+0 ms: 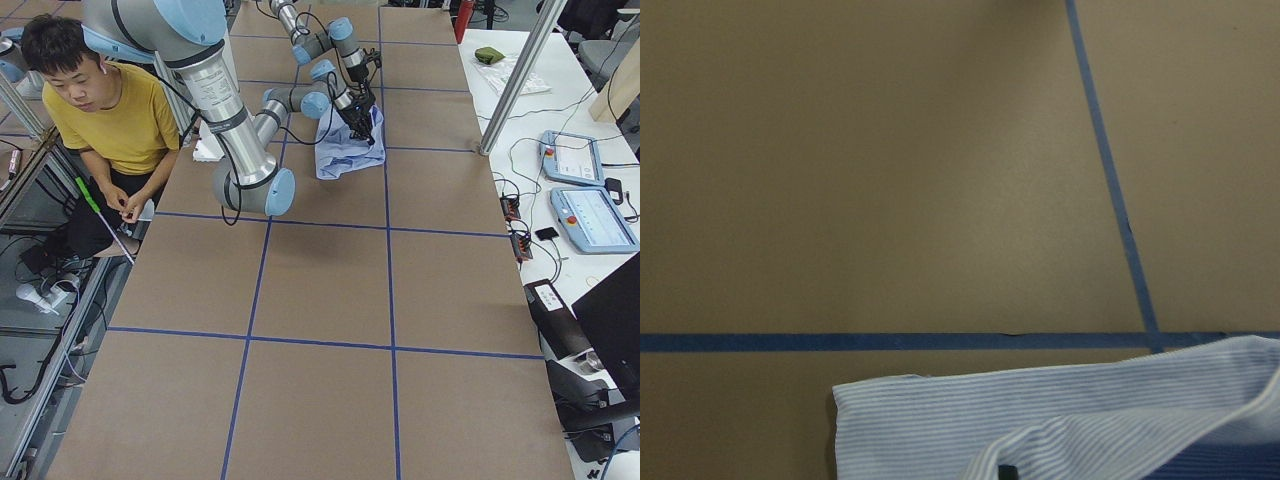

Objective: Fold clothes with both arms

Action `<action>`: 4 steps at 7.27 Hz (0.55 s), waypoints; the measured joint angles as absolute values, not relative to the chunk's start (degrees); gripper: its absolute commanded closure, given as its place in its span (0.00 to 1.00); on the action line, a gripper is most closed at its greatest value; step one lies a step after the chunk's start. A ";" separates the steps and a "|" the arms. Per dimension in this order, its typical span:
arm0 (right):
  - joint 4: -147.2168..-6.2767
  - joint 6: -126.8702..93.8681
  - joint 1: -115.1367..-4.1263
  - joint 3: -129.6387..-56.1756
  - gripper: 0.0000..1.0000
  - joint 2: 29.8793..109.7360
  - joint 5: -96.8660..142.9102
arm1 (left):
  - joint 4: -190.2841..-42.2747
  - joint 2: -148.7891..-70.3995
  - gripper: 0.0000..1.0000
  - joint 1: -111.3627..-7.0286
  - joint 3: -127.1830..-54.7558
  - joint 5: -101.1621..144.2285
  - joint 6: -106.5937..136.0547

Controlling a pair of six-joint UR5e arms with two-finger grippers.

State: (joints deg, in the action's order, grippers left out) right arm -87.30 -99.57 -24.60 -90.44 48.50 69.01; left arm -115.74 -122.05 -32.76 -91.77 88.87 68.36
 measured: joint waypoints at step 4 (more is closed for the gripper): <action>-85.27 -92.46 -30.81 -87.92 0.00 45.99 77.96 | -118.50 -123.37 0.00 -37.47 -87.31 90.71 57.71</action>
State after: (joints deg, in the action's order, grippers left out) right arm -85.27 -92.46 -30.81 -87.92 45.99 77.96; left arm -118.50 -123.37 -37.47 -87.31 90.71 57.71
